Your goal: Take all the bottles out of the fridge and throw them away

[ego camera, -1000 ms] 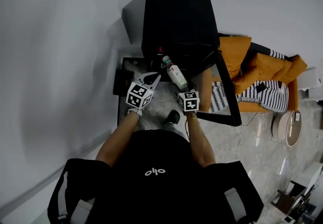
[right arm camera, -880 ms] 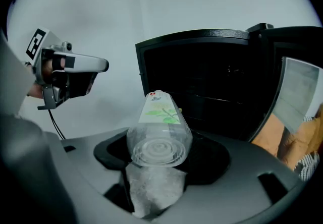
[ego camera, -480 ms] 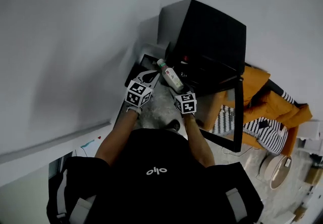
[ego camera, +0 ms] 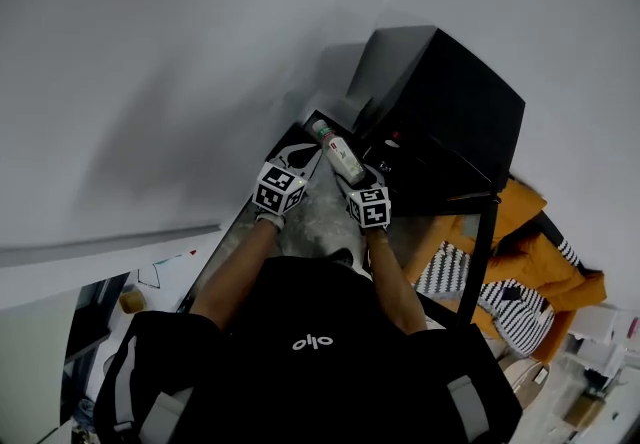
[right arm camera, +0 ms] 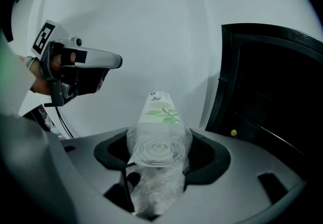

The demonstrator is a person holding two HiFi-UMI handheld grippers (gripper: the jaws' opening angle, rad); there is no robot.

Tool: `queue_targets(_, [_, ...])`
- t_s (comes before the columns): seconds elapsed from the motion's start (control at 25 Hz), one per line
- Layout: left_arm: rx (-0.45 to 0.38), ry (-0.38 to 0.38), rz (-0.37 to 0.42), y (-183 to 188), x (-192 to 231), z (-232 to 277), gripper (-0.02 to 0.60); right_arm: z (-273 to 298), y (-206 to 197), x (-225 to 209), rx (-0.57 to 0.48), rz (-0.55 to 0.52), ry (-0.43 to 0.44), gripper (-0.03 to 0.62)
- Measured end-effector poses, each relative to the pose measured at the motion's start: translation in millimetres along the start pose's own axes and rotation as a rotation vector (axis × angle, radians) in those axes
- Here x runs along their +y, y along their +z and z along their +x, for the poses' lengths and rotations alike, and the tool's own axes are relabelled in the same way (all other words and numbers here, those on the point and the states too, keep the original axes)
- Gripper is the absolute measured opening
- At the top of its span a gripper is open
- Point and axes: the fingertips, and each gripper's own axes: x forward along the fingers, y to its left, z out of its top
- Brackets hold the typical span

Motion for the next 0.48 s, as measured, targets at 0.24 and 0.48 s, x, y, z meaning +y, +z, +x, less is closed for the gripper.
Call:
queue_targets(0.24, [0.02,-0.003,-0.007,-14.3,12.6,-2.0,0.006,20.3,-2.3,8.4,0.031,-0.015,0.021,0.311])
queue_targets(0.48, [0.072,-0.025,-0.018,-49.3,35.4,11.3,0.006,59.2,-16.1,2.3,0.074,-0.018,0.023,0.311])
